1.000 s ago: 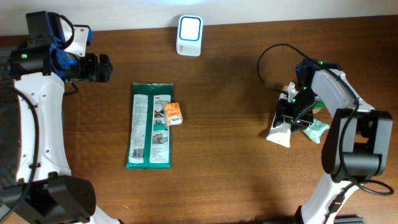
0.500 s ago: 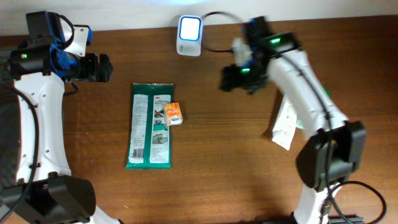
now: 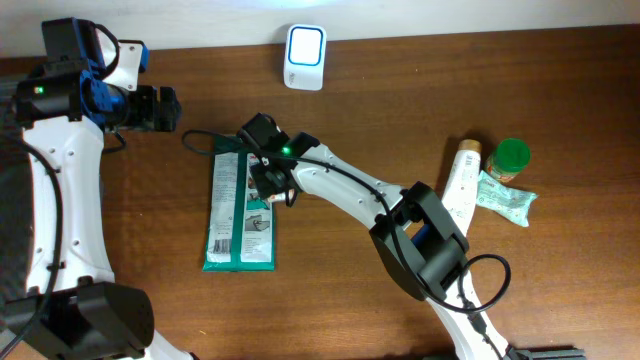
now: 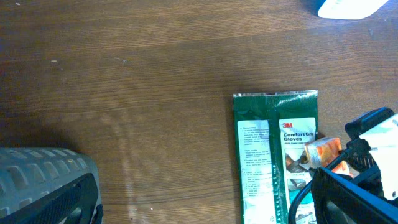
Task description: Scan the item barcode
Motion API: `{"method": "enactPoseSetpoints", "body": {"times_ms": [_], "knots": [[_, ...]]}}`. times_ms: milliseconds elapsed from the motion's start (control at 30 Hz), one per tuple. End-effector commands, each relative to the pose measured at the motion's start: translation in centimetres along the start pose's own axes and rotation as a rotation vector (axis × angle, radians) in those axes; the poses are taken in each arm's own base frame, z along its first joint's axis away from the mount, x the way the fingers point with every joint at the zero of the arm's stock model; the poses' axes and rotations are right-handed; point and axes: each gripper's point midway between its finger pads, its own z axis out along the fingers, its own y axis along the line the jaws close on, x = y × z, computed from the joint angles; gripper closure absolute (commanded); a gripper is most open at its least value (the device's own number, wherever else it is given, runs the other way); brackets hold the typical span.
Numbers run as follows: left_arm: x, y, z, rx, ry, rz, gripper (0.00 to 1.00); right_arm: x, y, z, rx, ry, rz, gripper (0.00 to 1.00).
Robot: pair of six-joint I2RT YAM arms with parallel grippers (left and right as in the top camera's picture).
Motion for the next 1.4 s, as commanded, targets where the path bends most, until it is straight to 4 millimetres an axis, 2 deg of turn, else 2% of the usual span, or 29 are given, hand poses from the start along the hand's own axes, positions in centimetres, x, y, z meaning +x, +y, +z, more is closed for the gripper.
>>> {"method": "enactPoseSetpoints", "body": {"times_ms": [0, 100, 200, 300, 467, 533, 633, 733, 800, 833, 867, 900, 967, 1067, 1133, 1200, 1367], "knots": [[-0.5, -0.1, -1.1, 0.003, -0.029, 0.014, 0.01, -0.5, -0.7, 0.0, 0.044, -0.026, 0.015, 0.51], [-0.5, -0.1, -1.1, 0.003, -0.029, 0.014, 0.01, -0.2, -0.7, 0.3, 0.06, -0.025, 0.007, 0.59], [-0.5, -0.1, -1.1, 0.003, -0.029, 0.014, 0.01, 1.0, -0.7, 1.3, 0.12, -0.003, -0.021, 0.64], [-0.5, -0.1, -1.1, 0.003, -0.029, 0.014, 0.01, 2.0, -0.8, 1.4, 0.173, 0.015, -0.046, 0.69], [-0.5, -0.1, -1.1, 0.003, -0.029, 0.014, 0.01, 1.3, -2.1, 0.0, 0.193, 0.02, -0.024, 0.96], [-0.5, -0.1, -1.1, 0.003, -0.029, 0.014, 0.01, 0.8, -2.7, -1.2, 0.2, 0.032, -0.016, 0.96], [-0.5, -0.1, -1.1, 0.003, -0.029, 0.014, 0.01, 0.8, -4.0, -2.8, 0.213, 0.09, -0.238, 0.96], [-0.5, -0.1, -1.1, 0.003, -0.029, 0.014, 0.01, 3.0, -5.2, -3.5, 0.217, 0.231, -0.539, 0.96], [-0.5, -0.1, -1.1, 0.003, -0.029, 0.014, 0.01, 3.4, -6.2, -3.8, 0.238, 0.27, -0.596, 0.94], [-0.5, -0.1, -1.1, 0.003, -0.029, 0.014, 0.01, 3.1, -6.9, -4.0, 0.254, 0.268, -0.586, 0.74], [-0.5, -0.1, -1.1, 0.003, -0.029, 0.014, 0.01, 2.8, -7.4, -4.1, 0.253, 0.261, -0.554, 0.62], [-0.5, -0.1, -1.1, 0.003, -0.029, 0.014, 0.01, 2.3, -7.8, -4.3, 0.256, 0.247, -0.506, 0.57], [-0.5, -0.1, -1.1, 0.003, -0.029, 0.014, 0.01, 1.1, -8.4, -5.0, 0.255, 0.212, -0.381, 0.57], [-0.5, -0.1, -1.1, 0.003, -0.029, 0.014, 0.01, -0.4, -10.2, -5.7, 0.264, 0.143, 0.001, 0.57], [-0.5, -0.1, -1.1, 0.003, -0.029, 0.014, 0.01, -0.2, -11.6, -5.3, 0.262, 0.141, 0.241, 0.68], [-0.5, -0.1, -1.1, 0.003, -0.029, 0.014, 0.01, 0.1, -12.1, -4.5, 0.229, 0.164, 0.301, 0.68], [-0.5, -0.1, -1.1, 0.003, -0.029, 0.014, 0.01, 1.8, -12.9, -2.6, 0.241, 0.225, 0.313, 0.68]]}}
